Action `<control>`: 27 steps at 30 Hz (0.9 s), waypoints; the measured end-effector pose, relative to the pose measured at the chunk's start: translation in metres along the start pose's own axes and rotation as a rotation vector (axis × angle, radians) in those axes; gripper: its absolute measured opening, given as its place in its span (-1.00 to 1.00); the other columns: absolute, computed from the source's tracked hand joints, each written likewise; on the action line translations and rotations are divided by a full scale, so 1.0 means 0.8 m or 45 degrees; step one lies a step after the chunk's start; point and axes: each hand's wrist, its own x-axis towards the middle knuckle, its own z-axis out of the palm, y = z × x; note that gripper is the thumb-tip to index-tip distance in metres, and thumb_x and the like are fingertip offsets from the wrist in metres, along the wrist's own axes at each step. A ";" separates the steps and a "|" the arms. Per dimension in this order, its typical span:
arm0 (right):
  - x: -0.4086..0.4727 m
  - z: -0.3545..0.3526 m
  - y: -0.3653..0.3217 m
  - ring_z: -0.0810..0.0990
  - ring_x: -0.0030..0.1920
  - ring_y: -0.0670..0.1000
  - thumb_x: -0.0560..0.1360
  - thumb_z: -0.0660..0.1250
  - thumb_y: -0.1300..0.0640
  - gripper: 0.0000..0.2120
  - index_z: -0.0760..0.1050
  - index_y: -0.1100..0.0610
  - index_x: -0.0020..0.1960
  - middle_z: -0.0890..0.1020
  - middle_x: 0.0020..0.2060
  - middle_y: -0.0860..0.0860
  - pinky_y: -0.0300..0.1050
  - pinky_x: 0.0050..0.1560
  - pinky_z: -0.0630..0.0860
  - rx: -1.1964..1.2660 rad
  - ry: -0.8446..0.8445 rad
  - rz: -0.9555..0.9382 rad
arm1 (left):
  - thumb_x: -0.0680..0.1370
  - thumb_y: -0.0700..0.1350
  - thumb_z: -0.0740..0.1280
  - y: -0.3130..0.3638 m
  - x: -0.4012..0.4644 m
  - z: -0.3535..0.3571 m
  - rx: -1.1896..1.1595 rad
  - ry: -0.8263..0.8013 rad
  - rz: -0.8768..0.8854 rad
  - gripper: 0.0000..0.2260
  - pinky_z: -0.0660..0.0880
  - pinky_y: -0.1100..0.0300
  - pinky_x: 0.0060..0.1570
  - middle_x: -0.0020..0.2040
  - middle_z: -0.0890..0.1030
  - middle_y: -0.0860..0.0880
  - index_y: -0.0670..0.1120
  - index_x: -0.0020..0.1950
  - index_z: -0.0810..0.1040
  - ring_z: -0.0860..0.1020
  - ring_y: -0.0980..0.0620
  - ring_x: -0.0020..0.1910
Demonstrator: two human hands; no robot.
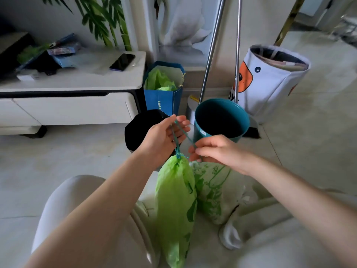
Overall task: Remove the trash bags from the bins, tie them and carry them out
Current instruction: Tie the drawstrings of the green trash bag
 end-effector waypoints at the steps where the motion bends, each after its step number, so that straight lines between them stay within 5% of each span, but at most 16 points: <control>1: -0.002 -0.005 0.006 0.66 -0.06 -0.08 0.54 0.28 0.27 -0.80 0.63 0.04 -0.06 0.73 -0.16 -0.01 -0.23 0.04 0.59 -0.043 0.020 0.005 | 0.62 -0.09 0.14 0.001 0.001 0.001 -0.051 0.015 0.006 -0.77 0.48 0.10 0.06 -0.26 0.64 -0.03 -0.13 -0.10 0.53 0.63 -0.01 -0.17; 6: -0.004 -0.054 0.050 0.66 -0.05 -0.03 0.48 0.36 0.29 -0.76 0.59 -0.06 -0.14 0.69 -0.16 -0.06 -0.01 0.13 0.58 -0.578 0.329 -0.056 | 0.63 -0.12 0.12 0.004 0.003 0.002 -0.020 -0.040 0.048 -0.78 0.41 0.23 -0.38 -0.46 0.41 0.00 -0.14 -0.14 0.46 0.42 0.04 -0.48; 11: -0.004 -0.094 0.094 0.59 0.09 0.15 0.42 0.31 0.25 -0.76 0.57 0.12 0.07 0.61 0.05 0.12 0.00 0.12 0.52 -1.184 0.488 0.138 | 0.62 -0.14 0.14 0.006 0.005 0.005 0.053 -0.072 0.065 -0.85 0.20 0.25 -0.43 -0.44 0.31 0.02 -0.14 -0.05 0.46 0.25 0.11 -0.55; 18: -0.001 -0.100 0.108 0.53 0.17 0.16 0.41 0.39 0.14 -0.52 0.42 0.22 0.30 0.56 0.16 0.18 -0.07 0.12 0.43 -0.993 0.393 0.510 | 0.59 -0.15 0.23 0.001 0.011 0.011 0.126 -0.133 0.014 -0.89 0.22 0.25 -0.45 -0.43 0.32 0.03 -0.14 0.03 0.51 0.25 0.11 -0.53; 21: 0.004 -0.104 0.112 0.49 0.24 0.16 0.43 0.38 0.16 -0.33 0.21 0.18 0.46 0.50 0.24 0.19 -0.10 0.14 0.38 -0.849 0.358 0.529 | 0.58 -0.16 0.23 -0.001 0.015 0.010 0.151 -0.144 0.007 -0.89 0.22 0.25 -0.45 -0.42 0.32 0.02 -0.14 0.05 0.51 0.25 0.10 -0.52; 23: 0.008 -0.111 0.118 0.49 0.24 0.17 0.46 0.36 0.13 -0.42 0.28 0.18 0.43 0.52 0.23 0.19 -0.07 0.17 0.39 -0.913 0.375 0.482 | 0.59 -0.17 0.22 -0.002 0.017 0.009 0.155 -0.148 0.005 -0.89 0.22 0.25 -0.44 -0.42 0.32 0.02 -0.13 0.04 0.52 0.24 0.10 -0.51; 27: 0.009 -0.123 0.119 0.52 0.10 0.17 0.46 0.22 0.04 -0.72 0.58 0.21 -0.02 0.64 -0.05 0.15 -0.02 0.08 0.40 -1.350 0.310 0.437 | 0.59 -0.18 0.21 -0.005 0.022 0.006 0.175 -0.146 -0.001 -0.88 0.23 0.24 -0.43 -0.43 0.33 0.03 -0.14 0.05 0.52 0.25 0.09 -0.50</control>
